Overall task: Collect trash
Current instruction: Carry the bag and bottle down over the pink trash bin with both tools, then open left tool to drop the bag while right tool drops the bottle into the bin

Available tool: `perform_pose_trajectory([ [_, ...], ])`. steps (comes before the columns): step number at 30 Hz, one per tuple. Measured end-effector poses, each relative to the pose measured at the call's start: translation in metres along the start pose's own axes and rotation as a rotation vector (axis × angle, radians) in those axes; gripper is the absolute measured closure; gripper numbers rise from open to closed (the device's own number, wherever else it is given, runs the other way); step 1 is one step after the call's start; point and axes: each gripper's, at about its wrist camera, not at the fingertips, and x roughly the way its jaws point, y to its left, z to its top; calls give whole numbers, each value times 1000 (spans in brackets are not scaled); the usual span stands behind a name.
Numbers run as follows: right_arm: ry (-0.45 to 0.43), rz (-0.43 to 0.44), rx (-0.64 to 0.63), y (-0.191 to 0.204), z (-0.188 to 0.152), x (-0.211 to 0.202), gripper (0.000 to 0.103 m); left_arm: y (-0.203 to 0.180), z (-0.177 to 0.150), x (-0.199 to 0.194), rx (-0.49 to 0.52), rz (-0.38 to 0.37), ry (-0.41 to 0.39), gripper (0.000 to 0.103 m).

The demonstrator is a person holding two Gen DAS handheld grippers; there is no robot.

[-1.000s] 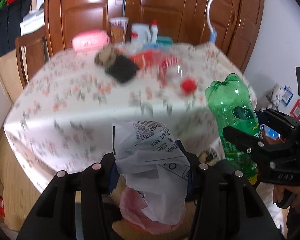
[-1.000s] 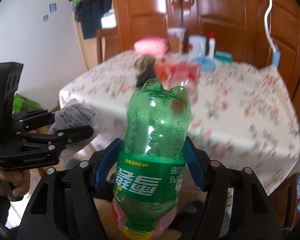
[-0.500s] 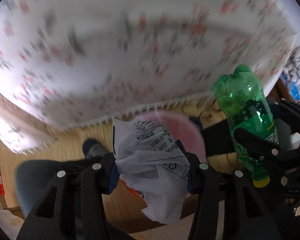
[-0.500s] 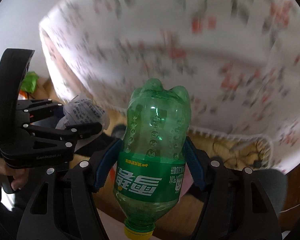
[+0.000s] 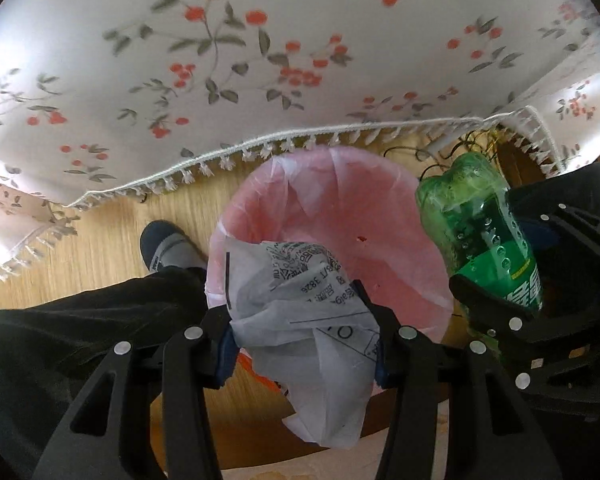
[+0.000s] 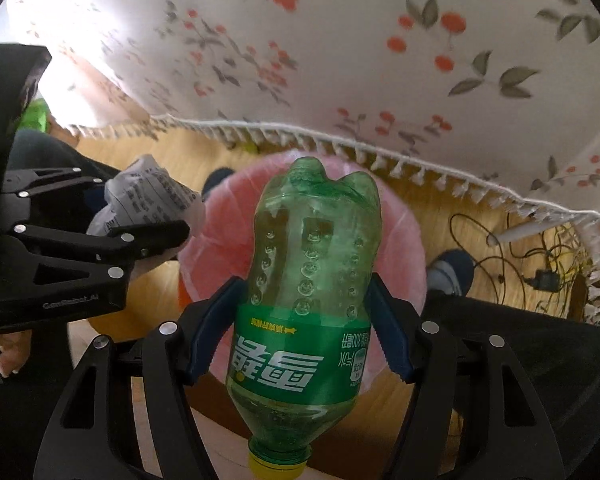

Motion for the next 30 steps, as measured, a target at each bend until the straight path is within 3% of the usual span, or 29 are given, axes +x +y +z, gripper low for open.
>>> perform_pose_trajectory([
  [11, 75, -1, 3, -4, 7, 31, 38, 4, 15, 43, 5, 17, 92, 51],
  [13, 84, 4, 6, -5, 8, 35, 38, 4, 15, 43, 2, 24, 96, 44],
  [16, 94, 5, 7, -6, 11, 41, 38, 6, 16, 43, -4, 27, 96, 38],
  [27, 123, 5, -7, -3, 12, 50, 37, 28, 14, 33, -87, 113, 85, 36],
  [30, 130, 8, -13, -1, 11, 53, 36, 36, 15, 24, -123, 142, 60, 26],
])
